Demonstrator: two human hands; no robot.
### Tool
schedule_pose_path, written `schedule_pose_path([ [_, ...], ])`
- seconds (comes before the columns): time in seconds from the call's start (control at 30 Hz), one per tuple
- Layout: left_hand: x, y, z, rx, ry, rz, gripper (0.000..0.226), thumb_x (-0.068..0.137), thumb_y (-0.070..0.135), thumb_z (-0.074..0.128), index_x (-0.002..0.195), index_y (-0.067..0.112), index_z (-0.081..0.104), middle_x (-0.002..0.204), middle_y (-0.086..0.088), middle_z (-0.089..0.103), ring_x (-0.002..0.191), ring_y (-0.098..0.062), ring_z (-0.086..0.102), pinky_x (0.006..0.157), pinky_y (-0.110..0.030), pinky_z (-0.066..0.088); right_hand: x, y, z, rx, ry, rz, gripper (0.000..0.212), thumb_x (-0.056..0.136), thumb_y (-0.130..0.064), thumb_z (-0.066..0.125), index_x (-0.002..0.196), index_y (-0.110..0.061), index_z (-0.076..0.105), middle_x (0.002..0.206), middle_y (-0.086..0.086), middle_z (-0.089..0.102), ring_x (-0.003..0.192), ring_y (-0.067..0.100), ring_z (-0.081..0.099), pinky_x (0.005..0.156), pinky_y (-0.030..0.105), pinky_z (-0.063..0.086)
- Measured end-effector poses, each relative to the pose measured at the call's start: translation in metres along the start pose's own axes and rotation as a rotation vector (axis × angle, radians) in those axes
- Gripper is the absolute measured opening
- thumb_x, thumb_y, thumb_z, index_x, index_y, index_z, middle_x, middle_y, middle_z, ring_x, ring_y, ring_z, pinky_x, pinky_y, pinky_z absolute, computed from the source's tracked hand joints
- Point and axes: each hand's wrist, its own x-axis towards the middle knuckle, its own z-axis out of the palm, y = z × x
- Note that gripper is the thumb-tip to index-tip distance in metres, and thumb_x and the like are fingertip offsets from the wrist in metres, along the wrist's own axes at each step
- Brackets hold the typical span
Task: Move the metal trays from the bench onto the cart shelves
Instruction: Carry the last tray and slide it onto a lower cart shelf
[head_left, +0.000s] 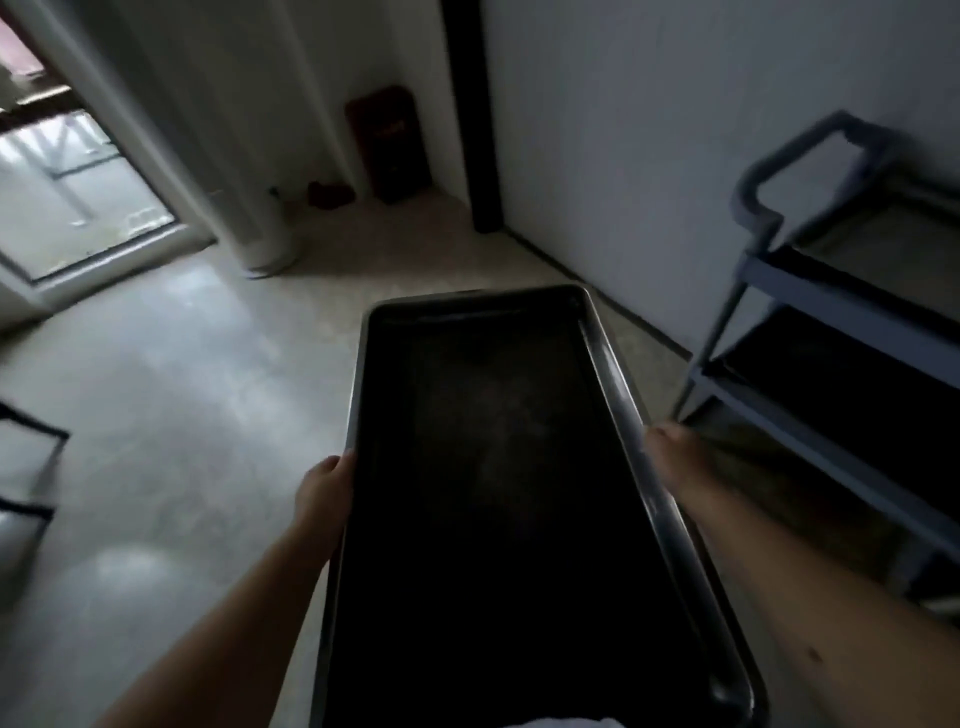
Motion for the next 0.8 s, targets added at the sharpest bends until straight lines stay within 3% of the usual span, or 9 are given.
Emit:
schedule_pose_path([
  [0.1, 0.035, 0.029, 0.028, 0.063, -0.155, 0.063, 0.040, 0.097, 0.041, 0.054, 0.083, 0.008, 0.071, 0.075, -0.012, 0.068, 0.069, -0.026, 0.063, 0.066, -0.037, 0.049, -0.021, 0.027, -0.010, 0.097, 0.125, 0.138, 0.032, 0.093, -0.024, 0.047, 0.066, -0.008, 0.055, 0.071, 0.016, 0.059, 0.074, 0.031, 0.056, 0.065, 0.035, 0.036],
  [0.23, 0.044, 0.058, 0.088, 0.177, -0.418, 0.123, 0.038, 0.098, 0.038, 0.055, 0.087, 0.005, 0.071, 0.077, -0.014, 0.069, 0.068, -0.026, 0.064, 0.061, -0.033, 0.049, -0.069, 0.087, -0.024, 0.152, 0.265, 0.340, 0.032, 0.094, -0.025, 0.047, 0.068, -0.008, 0.057, 0.073, 0.012, 0.060, 0.073, 0.026, 0.054, 0.062, 0.035, 0.034],
  [0.33, 0.036, 0.076, 0.139, 0.324, -0.547, 0.212, 0.038, 0.099, 0.038, 0.052, 0.091, 0.005, 0.070, 0.086, -0.018, 0.071, 0.074, -0.029, 0.067, 0.062, -0.034, 0.050, -0.103, 0.132, -0.031, 0.234, 0.333, 0.504, 0.033, 0.095, -0.026, 0.047, 0.076, -0.002, 0.057, 0.074, 0.015, 0.052, 0.066, 0.025, 0.049, 0.056, 0.034, 0.030],
  [0.43, 0.026, 0.087, 0.185, 0.482, -0.662, 0.295, 0.034, 0.098, 0.035, 0.051, 0.095, 0.005, 0.068, 0.090, -0.018, 0.071, 0.080, -0.033, 0.068, 0.066, -0.038, 0.054, -0.130, 0.168, -0.037, 0.258, 0.342, 0.623, 0.030, 0.094, -0.023, 0.044, 0.070, -0.006, 0.052, 0.072, 0.012, 0.053, 0.065, 0.024, 0.050, 0.056, 0.034, 0.031],
  [0.53, 0.015, 0.088, 0.224, 0.596, -0.735, 0.345, 0.029, 0.097, 0.026, 0.050, 0.096, 0.002, 0.067, 0.093, -0.020, 0.069, 0.085, -0.037, 0.067, 0.079, -0.047, 0.056, -0.149, 0.194, -0.041, 0.289, 0.399, 0.695, 0.029, 0.092, -0.021, 0.046, 0.066, -0.011, 0.053, 0.067, 0.002, 0.053, 0.063, 0.018, 0.051, 0.054, 0.029, 0.033],
  [0.67, 0.002, 0.086, 0.277, 0.689, -0.755, 0.364, 0.028, 0.097, 0.027, 0.050, 0.089, 0.005, 0.066, 0.092, -0.019, 0.069, 0.080, -0.030, 0.065, 0.072, -0.039, 0.051, -0.148, 0.231, -0.046, 0.366, 0.460, 0.788, 0.039, 0.092, -0.012, 0.047, 0.053, -0.011, 0.043, 0.060, 0.007, 0.048, 0.065, 0.025, 0.051, 0.064, 0.035, 0.039],
  [0.8, 0.008, 0.081, 0.349, 0.792, -0.805, 0.381, 0.031, 0.098, 0.032, 0.050, 0.090, 0.008, 0.069, 0.086, -0.012, 0.068, 0.077, -0.027, 0.066, 0.065, -0.034, 0.050, -0.119, 0.288, -0.046, 0.345, 0.357, 0.891, 0.037, 0.096, -0.017, 0.042, 0.061, -0.011, 0.050, 0.069, 0.004, 0.053, 0.071, 0.023, 0.052, 0.065, 0.031, 0.035],
])
